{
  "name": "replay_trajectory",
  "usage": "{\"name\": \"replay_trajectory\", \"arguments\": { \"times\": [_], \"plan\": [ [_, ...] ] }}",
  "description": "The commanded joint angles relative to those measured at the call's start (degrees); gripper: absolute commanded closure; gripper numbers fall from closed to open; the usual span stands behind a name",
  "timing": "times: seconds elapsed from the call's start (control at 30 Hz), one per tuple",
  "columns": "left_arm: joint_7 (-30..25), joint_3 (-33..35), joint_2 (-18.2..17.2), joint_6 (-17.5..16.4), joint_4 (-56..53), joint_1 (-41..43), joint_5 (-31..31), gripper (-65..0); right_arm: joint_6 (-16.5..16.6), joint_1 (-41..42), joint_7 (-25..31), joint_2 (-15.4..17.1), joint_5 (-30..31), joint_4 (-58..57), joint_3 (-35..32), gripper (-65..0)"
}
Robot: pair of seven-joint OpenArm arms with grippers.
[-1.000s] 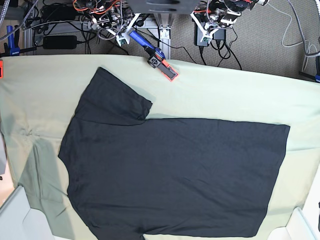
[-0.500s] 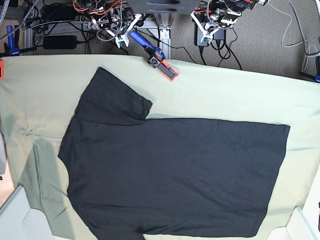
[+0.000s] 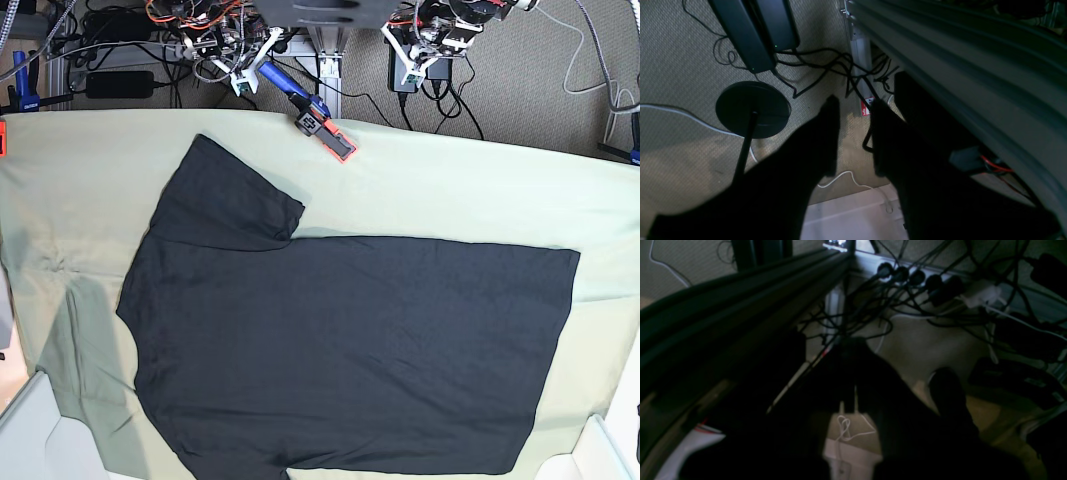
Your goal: Fold the T-shirt properly
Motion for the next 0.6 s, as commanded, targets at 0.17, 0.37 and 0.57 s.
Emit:
{"name": "replay_trajectory", "arguments": {
  "times": [0.17,0.37,0.57],
  "plan": [
    [-2.1,-0.1,-4.1,-9.4,4.3,3.2,-0.1,-16.3,-0.1,-1.2,0.5,2.9,0.2,0.6,0.0,0.0],
    [-3.6,-0.2,-9.0,-10.0,15.7,11.7,-0.4,-16.3,5.1,-7.6,0.5,6.9,0.3,4.5,0.0,0.0],
    [-3.6,-1.1,-13.4,-11.2,32.0,21.5,-5.3,-16.3,6.3,-20.2,-0.3,12.8,7.6,18.9,0.0,0.0]
  ]
}}
